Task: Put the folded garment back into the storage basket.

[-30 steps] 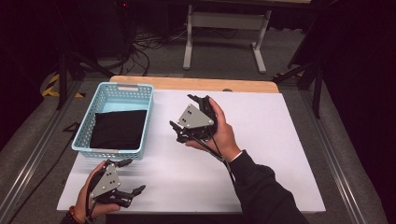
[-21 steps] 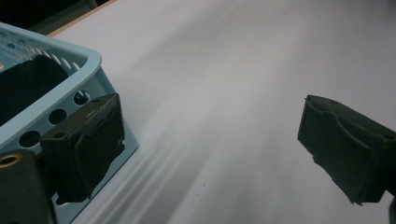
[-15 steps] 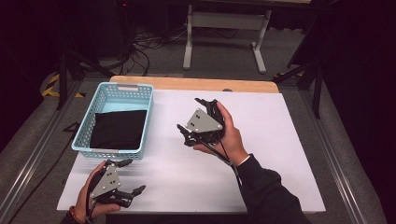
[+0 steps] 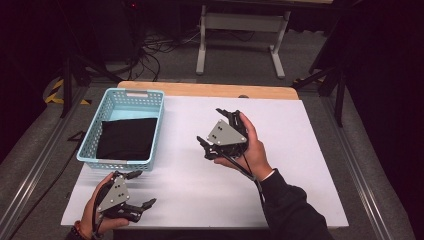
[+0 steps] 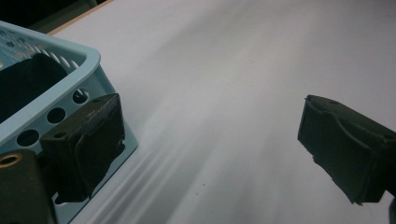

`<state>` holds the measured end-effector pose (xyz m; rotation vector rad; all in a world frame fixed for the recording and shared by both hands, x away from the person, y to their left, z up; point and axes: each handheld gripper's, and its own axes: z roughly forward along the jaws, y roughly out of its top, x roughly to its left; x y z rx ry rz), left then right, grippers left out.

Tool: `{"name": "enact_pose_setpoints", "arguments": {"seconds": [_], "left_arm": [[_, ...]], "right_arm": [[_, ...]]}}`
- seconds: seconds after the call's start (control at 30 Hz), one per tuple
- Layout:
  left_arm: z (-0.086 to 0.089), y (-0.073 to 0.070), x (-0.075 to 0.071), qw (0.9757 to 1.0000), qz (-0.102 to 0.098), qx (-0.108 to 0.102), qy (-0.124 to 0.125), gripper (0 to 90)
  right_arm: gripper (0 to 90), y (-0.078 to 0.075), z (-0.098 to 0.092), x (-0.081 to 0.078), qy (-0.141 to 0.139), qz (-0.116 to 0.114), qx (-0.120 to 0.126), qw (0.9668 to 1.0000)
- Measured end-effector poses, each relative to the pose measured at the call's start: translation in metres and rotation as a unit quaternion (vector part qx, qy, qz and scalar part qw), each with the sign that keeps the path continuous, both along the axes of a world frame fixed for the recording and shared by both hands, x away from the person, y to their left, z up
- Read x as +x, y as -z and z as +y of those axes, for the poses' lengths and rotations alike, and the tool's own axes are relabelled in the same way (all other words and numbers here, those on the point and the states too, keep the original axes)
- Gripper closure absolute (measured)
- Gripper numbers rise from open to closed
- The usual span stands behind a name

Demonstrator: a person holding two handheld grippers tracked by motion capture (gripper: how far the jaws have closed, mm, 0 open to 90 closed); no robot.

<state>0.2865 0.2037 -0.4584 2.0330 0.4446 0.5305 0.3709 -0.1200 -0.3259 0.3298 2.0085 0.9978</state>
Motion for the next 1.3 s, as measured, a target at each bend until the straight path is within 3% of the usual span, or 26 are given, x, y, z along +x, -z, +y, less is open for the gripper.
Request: {"name": "enact_pose_setpoints", "arguments": {"seconds": [0.43,0.57,1.3], "left_arm": [[-0.001,0.001,0.0,1.0,0.002,-0.001,0.0,8.1],[-0.001,0.001,0.0,1.0,0.001,0.002,0.001,8.2],[-0.002,0.002,0.001,1.0,0.006,0.002,0.001,8.4]], "right_arm": [[9.0,0.009,-0.011,-0.009,-0.006,0.021,0.025,0.9995],[8.8,0.014,-0.016,-0.014,0.003,0.02,0.029,0.9994],[8.9,0.029,-0.048,-0.021,0.031,0.021,0.025,0.999]]}}
